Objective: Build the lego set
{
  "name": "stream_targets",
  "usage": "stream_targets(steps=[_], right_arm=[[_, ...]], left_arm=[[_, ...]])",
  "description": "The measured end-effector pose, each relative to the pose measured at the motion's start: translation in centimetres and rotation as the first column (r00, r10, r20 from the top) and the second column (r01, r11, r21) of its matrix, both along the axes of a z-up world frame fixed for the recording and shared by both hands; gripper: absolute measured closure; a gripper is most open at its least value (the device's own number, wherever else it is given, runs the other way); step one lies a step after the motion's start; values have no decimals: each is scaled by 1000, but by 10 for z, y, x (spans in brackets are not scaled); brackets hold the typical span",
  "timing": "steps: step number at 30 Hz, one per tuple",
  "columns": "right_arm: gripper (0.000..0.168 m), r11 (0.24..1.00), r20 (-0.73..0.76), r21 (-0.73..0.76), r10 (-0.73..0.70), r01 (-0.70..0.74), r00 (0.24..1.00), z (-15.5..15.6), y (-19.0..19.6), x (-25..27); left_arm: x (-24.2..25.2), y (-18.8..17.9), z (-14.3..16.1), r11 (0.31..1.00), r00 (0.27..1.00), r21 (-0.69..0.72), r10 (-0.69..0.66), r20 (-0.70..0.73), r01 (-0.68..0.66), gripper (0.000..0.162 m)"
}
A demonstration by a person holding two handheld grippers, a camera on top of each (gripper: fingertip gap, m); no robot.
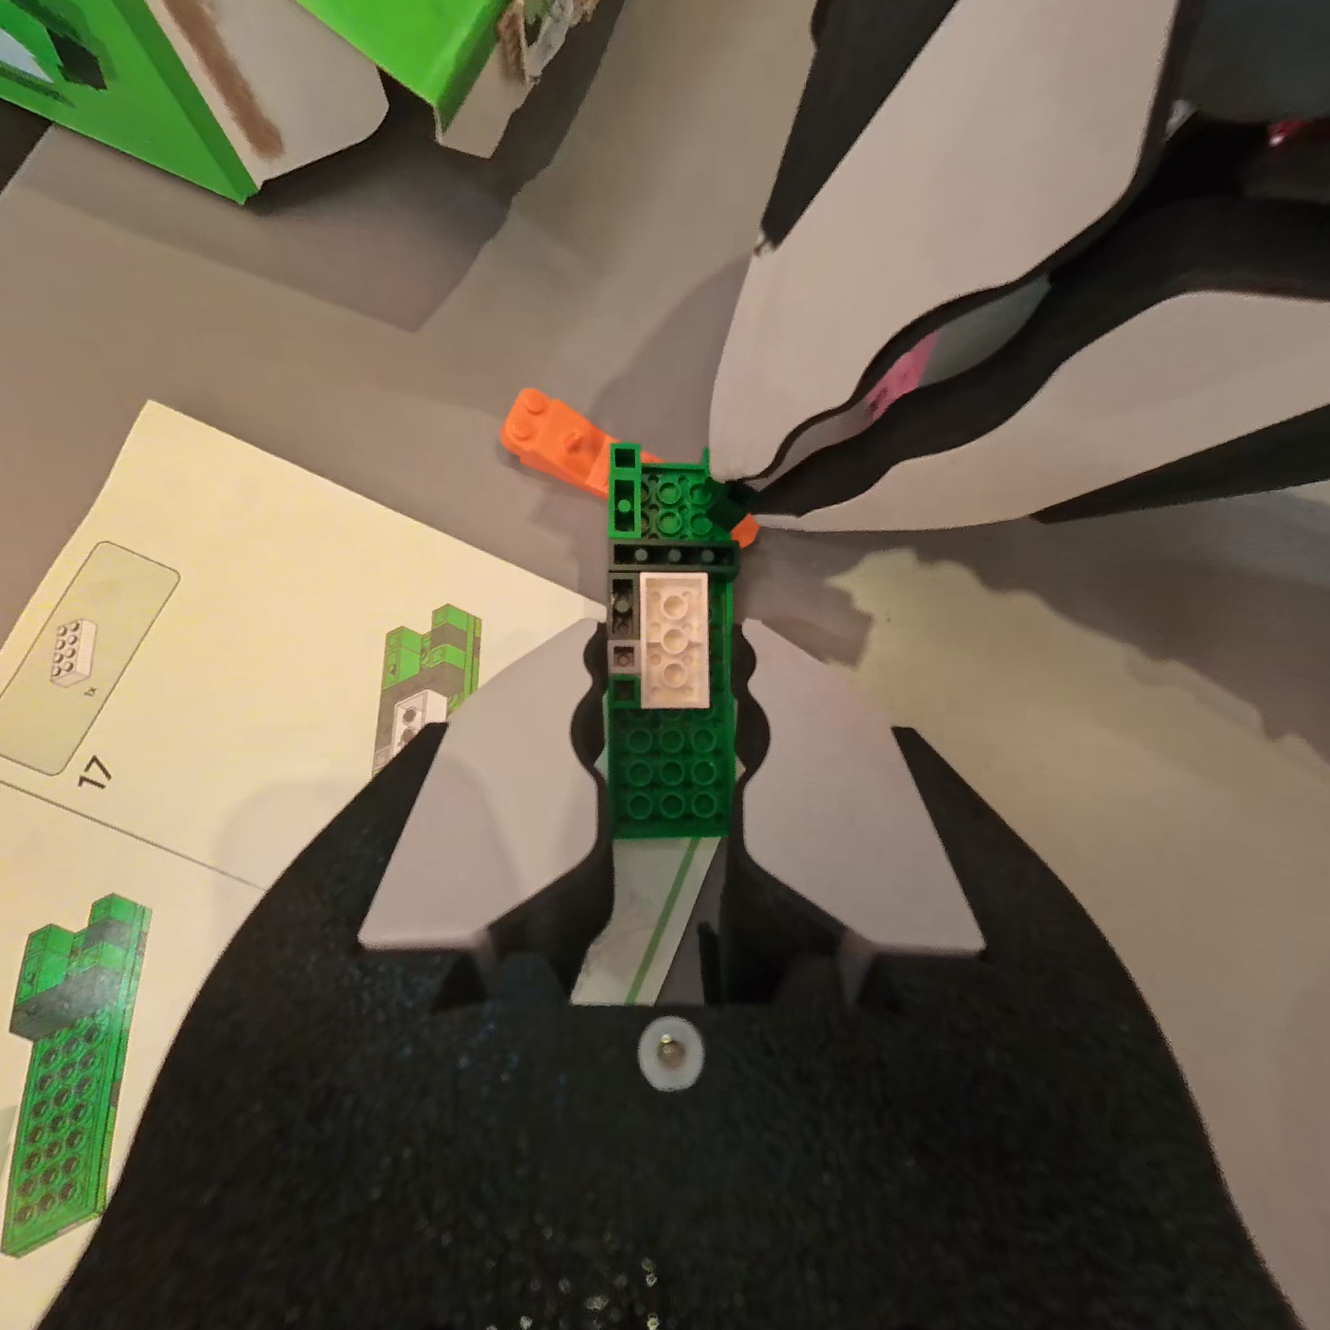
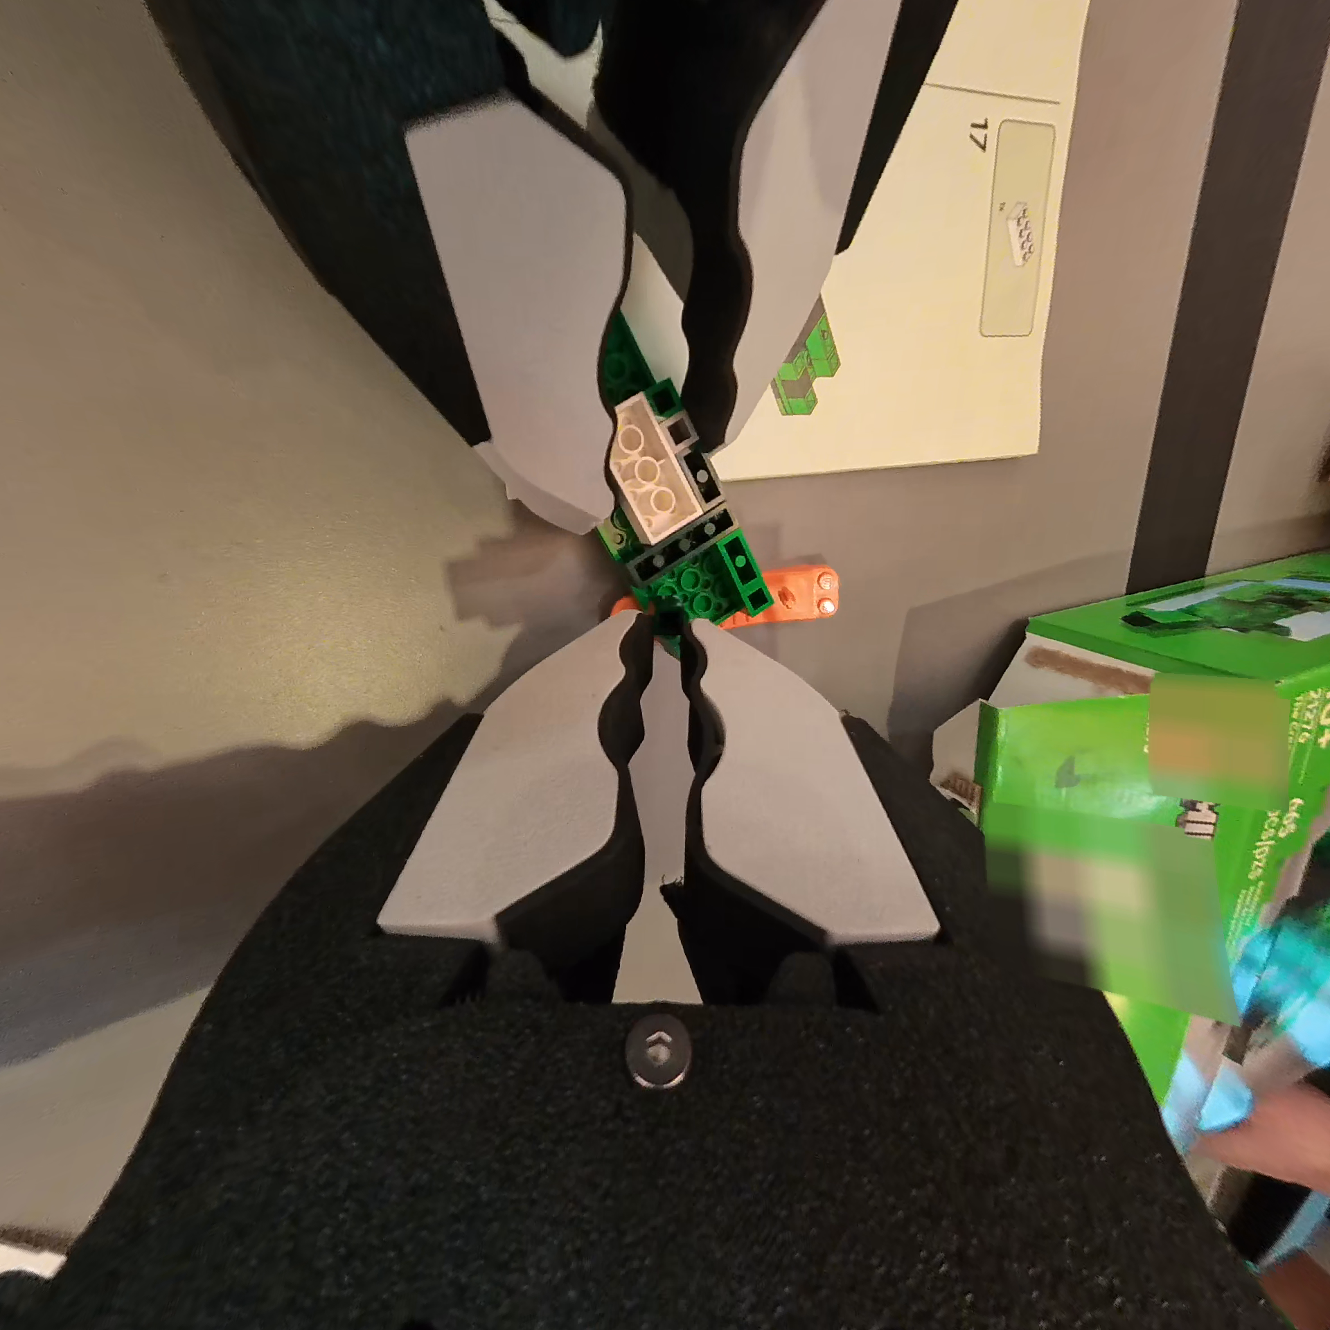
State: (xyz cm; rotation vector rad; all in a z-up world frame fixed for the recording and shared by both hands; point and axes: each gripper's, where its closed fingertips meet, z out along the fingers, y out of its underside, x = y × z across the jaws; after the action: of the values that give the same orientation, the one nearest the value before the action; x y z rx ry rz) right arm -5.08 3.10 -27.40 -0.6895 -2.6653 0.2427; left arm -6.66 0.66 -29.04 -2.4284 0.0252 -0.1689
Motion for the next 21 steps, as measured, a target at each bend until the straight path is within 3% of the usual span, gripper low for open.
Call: stream_targets(steps=[21], right_arm=[[161,1000,-8,-15,-6,6,1000,3,-1,1]], left_arm=[[-2,-2,1,1000,1000,3,8,17,-8,130]])
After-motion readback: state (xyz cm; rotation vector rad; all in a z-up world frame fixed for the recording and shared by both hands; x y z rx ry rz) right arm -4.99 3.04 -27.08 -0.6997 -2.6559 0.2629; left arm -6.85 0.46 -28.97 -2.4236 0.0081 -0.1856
